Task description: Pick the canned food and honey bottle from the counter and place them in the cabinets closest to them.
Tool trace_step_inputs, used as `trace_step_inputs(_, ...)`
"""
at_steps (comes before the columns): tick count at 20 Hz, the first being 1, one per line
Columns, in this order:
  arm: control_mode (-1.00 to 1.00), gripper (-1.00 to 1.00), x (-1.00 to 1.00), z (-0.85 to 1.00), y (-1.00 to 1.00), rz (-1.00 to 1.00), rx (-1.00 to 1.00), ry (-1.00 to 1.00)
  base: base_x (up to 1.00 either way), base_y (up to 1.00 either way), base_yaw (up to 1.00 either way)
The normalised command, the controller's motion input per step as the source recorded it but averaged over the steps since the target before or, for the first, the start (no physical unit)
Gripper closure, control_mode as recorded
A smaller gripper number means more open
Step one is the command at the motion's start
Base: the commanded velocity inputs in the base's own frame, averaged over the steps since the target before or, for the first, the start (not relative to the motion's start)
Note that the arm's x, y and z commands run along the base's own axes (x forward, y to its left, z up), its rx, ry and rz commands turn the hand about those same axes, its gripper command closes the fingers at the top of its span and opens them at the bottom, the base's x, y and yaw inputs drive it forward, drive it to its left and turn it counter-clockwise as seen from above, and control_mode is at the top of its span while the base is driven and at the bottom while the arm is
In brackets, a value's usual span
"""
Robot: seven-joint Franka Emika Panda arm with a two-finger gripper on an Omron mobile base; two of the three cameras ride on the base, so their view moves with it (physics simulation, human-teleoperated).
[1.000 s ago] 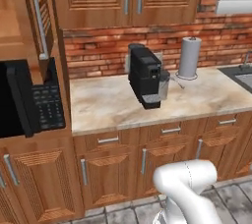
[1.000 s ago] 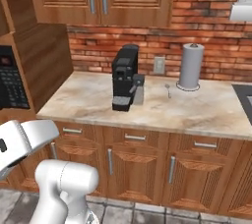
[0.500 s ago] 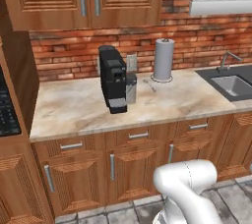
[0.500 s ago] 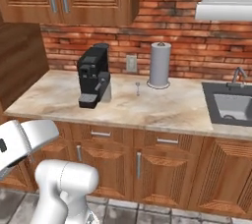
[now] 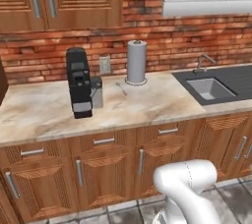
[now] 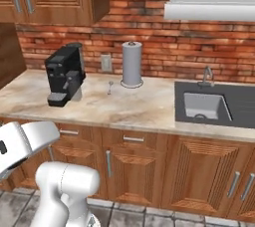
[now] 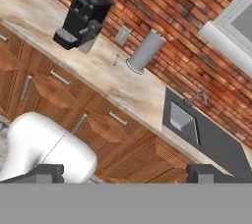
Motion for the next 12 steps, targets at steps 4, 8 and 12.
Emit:
trace_step_inputs(4, 1.0, -1.0, 0.0, 0.0, 0.0, 0.0, 0.0, 0.0, 0.09, -0.75, 0.0)
trace_step_inputs(8, 1.0, -1.0, 0.0, 0.0, 0.0, 0.0, 0.0, 0.0, 0.09, -0.77, 0.0)
trace_step_inputs(12, 1.0, -1.0, 0.0, 0.0, 0.0, 0.0, 0.0, 0.0, 0.1, -0.77, 0.0)
